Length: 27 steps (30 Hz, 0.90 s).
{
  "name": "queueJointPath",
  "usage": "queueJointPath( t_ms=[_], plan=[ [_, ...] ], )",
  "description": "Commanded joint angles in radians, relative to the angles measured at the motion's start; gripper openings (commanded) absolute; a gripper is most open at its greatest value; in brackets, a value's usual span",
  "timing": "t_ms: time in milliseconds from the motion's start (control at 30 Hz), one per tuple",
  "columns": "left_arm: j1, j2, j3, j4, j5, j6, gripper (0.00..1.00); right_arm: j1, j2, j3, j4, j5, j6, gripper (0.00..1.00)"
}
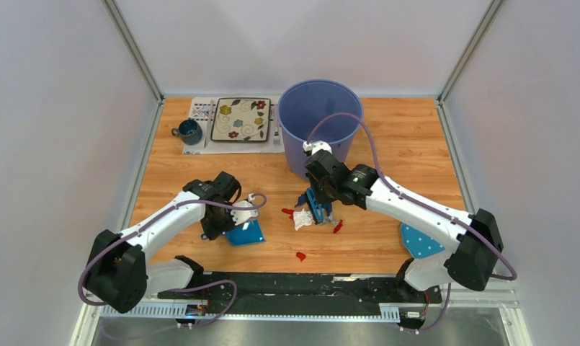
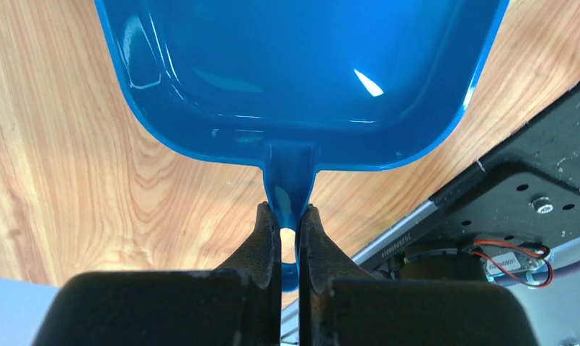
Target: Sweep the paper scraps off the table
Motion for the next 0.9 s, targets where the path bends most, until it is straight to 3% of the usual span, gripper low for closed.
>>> queueJointPath(
  t_ms=[0, 300, 600, 867],
  plan=[
    [-0.015, 0.046, 0.010, 0.079, 0.049, -0.025, 0.00, 0.009, 0.066, -0.005, 0.133, -0.033, 0.044, 0.00],
    [-0.034, 0.115, 0.008, 0.128, 0.055, -0.019, 0.00, 0.057, 0.247, 0.107, 0.281, -0.308, 0.071, 0.00],
    [-0.034, 0.115, 0.030, 0.134, 0.133, -0.021, 0.00, 0.106, 0.301, 0.239, 0.307, -0.405, 0.084, 0.00],
    [-0.034, 0.103, 0.011, 0.148, 0.164, -0.024, 0.00, 0.106, 0.138, 0.264, 0.160, -0.134, 0.001, 0.00]
  ],
)
